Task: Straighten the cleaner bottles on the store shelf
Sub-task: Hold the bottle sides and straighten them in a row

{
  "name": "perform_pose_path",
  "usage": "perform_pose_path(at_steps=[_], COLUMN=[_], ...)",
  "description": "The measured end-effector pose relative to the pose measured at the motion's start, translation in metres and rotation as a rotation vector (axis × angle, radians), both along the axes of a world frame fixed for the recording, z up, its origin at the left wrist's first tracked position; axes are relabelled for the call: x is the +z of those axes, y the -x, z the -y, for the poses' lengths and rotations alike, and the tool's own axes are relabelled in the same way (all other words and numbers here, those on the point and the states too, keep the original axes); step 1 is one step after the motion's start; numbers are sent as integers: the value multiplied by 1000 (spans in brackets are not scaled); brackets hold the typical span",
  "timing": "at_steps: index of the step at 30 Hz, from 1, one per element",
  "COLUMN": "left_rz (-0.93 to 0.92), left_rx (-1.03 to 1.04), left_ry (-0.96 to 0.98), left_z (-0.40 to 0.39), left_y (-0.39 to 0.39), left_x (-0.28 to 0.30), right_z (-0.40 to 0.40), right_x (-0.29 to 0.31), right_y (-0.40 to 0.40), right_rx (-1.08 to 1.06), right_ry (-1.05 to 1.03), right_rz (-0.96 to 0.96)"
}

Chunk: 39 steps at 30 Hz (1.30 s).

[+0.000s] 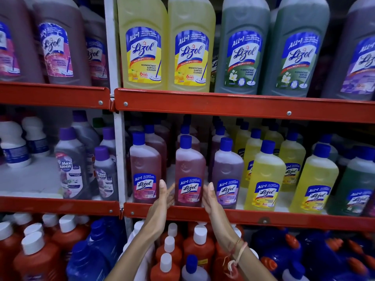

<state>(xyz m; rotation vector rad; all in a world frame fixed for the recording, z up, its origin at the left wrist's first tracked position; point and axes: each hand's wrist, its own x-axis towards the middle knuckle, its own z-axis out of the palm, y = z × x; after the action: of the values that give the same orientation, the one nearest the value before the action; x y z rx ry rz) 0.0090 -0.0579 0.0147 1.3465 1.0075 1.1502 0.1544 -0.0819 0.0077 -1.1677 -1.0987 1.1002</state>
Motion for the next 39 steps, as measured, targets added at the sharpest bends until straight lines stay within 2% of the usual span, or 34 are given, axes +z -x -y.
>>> perform_pose_path(at_steps=[8, 17, 19, 22, 24, 27, 29, 31, 34, 39], left_rz=[18, -30, -39, 9, 19, 53, 61, 48, 29, 42], left_rx=[-4, -7, 50, 264, 326, 214, 117, 52, -9, -48], left_ry=[-10, -12, -23, -106, -206, -224, -173, -126, -61, -30], left_z=[-1, -1, 0, 11, 19, 17, 15, 15, 12, 6], left_y=[-2, 0, -4, -17, -30, -56, -74, -88, -98, -101], left_x=[-1, -7, -9, -14, -19, -29, -30, -24, -18, -15], right_z=[0, 1, 2, 9, 15, 21, 18, 14, 7, 8], right_x=[3, 1, -5, -10, -12, -17, -19, -18, -12, -8], right_y=[-6, -14, -19, -31, -45, -69, -80, -84, -86, -86], right_rx=[58, 75, 81, -66, -238, -424, -444, -345, -185, -134], right_ry=[-52, -65, -76, -140, -190, -230, -188, -132, -123, -165], right_rz=[-103, -65, -53, -12, -40, -40, 3, 38, -25, -44])
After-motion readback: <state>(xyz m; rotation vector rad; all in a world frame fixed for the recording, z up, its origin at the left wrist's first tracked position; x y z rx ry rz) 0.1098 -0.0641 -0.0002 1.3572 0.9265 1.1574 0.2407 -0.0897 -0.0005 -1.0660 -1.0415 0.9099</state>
